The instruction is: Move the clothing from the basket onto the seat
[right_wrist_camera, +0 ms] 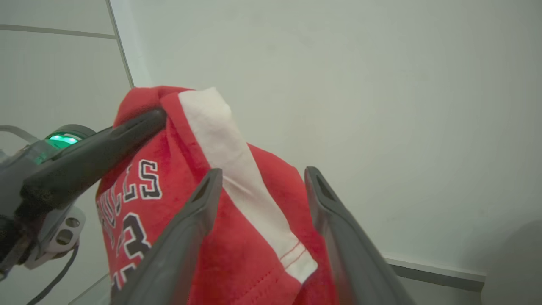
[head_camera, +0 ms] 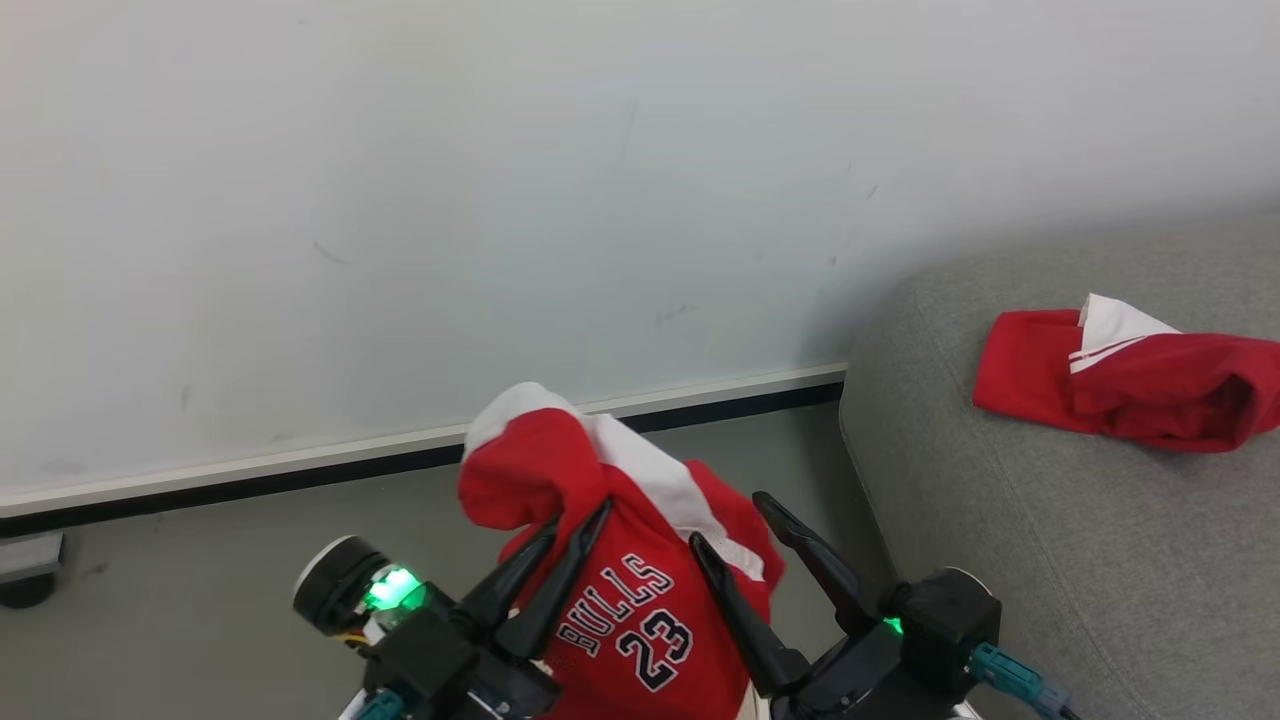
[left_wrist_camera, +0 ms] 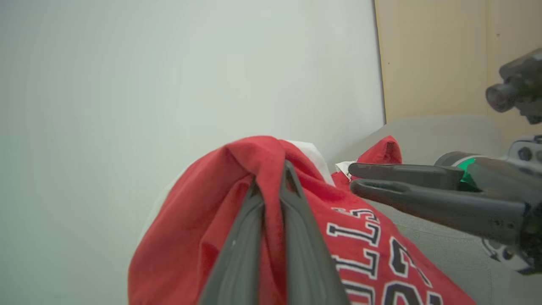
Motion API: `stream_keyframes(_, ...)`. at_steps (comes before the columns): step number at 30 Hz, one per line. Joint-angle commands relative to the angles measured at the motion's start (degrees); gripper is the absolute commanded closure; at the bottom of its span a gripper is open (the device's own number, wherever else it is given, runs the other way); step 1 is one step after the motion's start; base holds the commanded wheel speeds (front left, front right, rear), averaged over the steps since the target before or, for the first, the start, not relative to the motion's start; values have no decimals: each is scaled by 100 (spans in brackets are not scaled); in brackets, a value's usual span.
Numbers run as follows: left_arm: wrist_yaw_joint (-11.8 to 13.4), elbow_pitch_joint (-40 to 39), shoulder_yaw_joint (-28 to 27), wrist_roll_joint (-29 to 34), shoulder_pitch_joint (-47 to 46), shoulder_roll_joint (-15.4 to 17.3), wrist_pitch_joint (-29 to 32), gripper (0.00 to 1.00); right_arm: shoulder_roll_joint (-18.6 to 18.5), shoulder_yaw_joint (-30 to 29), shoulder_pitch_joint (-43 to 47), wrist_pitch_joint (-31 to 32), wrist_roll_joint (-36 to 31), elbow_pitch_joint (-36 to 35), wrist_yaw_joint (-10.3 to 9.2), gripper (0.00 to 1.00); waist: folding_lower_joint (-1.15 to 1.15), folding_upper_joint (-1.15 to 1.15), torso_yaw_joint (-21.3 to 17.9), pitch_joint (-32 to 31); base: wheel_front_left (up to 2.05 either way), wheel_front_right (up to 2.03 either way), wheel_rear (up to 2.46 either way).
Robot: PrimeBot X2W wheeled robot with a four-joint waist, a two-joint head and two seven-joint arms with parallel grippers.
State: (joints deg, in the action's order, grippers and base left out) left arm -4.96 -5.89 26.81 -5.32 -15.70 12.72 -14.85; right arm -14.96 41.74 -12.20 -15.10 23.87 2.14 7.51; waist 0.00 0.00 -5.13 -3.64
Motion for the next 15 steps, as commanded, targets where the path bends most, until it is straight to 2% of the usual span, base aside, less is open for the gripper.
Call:
stream_keyframes(1, -32, -48, 86, 47, -103, -5, 12, 100, -57, 97, -109, -1, 41, -7, -4, 0, 0, 0, -8, -2, 0, 0, 0)
stream_keyframes(14, -184, -238, 805, 32, -499, 21, 164, 100, -164, 498, -372, -1, 241, 261, -4, 0, 0, 0, 19, 69, 0, 0, 0)
stream_keyframes(15, -196, -240, 861, 21, -535, 42, 185, 100, -161, 507, -387, -1, 245, 279, -4, 13, 0, 0, 24, 76, 0, 0, 0)
